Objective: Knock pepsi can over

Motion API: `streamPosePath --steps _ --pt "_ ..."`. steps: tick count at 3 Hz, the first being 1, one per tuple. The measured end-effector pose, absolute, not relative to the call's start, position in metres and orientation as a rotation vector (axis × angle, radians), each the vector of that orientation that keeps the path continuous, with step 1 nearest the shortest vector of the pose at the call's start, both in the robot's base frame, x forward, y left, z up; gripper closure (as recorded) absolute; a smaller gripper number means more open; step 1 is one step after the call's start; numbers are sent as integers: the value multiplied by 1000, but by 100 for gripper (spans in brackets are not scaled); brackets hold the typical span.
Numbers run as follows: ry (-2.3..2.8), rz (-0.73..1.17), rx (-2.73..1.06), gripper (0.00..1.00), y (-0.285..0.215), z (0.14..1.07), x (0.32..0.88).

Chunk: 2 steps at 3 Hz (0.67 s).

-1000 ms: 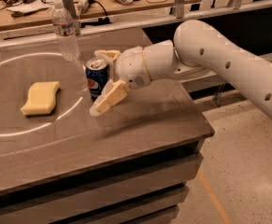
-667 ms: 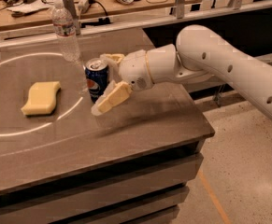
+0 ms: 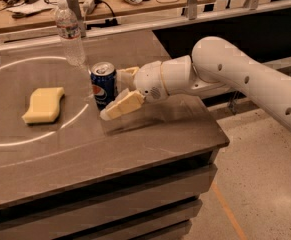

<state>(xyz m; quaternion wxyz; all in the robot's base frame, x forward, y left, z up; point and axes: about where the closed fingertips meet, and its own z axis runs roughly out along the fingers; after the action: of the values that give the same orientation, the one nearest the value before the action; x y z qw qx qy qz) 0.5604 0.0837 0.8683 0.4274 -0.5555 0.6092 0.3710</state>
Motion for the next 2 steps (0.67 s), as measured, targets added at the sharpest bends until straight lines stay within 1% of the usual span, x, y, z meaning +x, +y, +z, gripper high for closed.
streamPosePath --steps 2 --pt "1544 897 -1450 65 85 859 561"
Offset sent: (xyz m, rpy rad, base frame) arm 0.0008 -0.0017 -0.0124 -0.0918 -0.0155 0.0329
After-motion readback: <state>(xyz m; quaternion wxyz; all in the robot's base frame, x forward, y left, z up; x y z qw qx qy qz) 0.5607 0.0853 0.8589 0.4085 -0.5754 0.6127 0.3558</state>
